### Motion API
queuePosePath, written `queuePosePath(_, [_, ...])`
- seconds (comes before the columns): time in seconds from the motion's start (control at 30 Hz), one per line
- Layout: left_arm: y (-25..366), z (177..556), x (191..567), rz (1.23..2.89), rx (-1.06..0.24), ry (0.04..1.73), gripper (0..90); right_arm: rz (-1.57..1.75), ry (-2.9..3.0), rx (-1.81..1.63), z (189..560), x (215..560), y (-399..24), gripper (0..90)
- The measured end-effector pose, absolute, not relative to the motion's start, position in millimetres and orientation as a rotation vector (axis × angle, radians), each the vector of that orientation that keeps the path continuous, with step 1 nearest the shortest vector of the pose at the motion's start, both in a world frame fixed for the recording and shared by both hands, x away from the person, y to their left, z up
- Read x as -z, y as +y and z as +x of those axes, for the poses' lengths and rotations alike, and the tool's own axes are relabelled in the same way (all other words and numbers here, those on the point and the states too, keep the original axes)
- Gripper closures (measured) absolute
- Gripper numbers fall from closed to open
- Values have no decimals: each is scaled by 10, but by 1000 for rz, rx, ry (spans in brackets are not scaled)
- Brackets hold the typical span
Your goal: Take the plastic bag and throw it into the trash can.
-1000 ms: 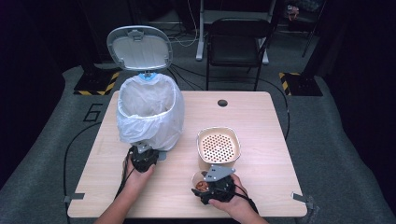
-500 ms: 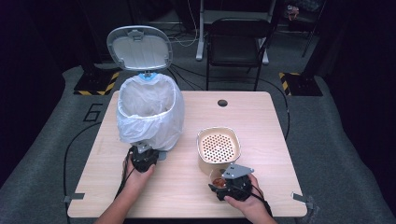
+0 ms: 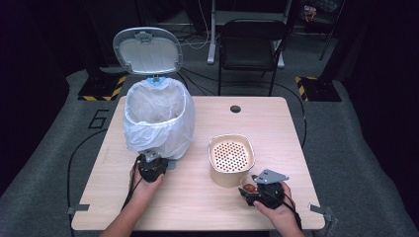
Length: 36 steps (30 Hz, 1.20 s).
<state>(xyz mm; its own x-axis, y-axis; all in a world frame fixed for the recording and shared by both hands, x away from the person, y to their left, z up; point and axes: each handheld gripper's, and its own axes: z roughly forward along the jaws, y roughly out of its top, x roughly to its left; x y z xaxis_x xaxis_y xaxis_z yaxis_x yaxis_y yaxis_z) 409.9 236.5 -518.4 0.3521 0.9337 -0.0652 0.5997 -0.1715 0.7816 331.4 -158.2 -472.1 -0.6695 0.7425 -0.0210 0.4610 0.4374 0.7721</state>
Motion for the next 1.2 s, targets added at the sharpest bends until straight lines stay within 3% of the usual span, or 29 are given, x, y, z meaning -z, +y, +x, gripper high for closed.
queuePosePath(0.63, [2365, 4099, 5182, 1875, -569, 1337, 703, 1245, 2140, -999, 3582, 4770, -2141, 303])
queuePosePath(0.8, [2359, 4101, 5187, 1865, -573, 1343, 703, 1298, 2116, -1004, 3615, 4834, -2185, 253])
queuePosePath(0.93, [2360, 4101, 5187, 1865, -573, 1338, 703, 1320, 2083, -1003, 3622, 4821, -2212, 139])
queuePosePath(1.2, [2363, 4100, 5181, 1875, -568, 1339, 703, 1289, 2087, -1037, 3583, 4714, -2171, 129])
